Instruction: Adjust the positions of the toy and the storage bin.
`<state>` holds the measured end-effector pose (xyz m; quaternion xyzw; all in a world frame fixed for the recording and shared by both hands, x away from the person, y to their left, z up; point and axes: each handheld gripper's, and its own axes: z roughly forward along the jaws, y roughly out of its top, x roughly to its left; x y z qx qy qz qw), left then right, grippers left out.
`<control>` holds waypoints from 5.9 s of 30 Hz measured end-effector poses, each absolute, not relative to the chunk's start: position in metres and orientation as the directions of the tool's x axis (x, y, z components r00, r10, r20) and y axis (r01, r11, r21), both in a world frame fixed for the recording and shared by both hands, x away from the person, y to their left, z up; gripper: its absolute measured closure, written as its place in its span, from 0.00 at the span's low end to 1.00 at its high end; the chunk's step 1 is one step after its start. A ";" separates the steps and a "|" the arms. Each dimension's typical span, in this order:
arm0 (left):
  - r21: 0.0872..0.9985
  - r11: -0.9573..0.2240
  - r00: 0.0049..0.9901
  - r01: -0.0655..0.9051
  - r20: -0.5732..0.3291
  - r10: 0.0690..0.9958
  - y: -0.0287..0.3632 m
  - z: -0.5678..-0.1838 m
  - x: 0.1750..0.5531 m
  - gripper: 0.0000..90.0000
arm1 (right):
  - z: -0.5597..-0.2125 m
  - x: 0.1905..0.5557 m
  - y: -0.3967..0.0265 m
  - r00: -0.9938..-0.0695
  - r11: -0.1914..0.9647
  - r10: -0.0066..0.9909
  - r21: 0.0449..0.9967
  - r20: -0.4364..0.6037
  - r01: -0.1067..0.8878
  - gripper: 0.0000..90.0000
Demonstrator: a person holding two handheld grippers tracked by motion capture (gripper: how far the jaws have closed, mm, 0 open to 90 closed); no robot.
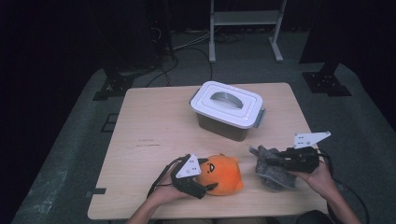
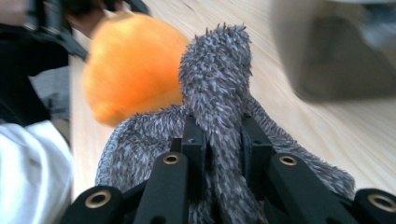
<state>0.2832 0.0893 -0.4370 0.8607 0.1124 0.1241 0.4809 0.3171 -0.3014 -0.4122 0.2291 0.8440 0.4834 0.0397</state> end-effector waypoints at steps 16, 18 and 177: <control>0.853 -0.517 0.948 0.071 0.103 0.301 0.087 -0.436 0.282 0.11 | -0.447 0.325 -0.364 -0.764 0.408 0.624 0.764 0.166 0.499 0.55; 0.854 -0.516 0.949 0.070 0.101 0.297 0.087 -0.436 0.282 0.10 | -0.449 0.325 -0.366 -0.766 0.395 0.618 0.771 0.179 0.499 0.52; 0.909 -0.412 0.952 0.066 0.067 0.300 0.117 -0.418 0.277 0.05 | -0.358 0.452 -0.161 -0.938 0.622 0.333 0.770 -0.096 0.143 0.66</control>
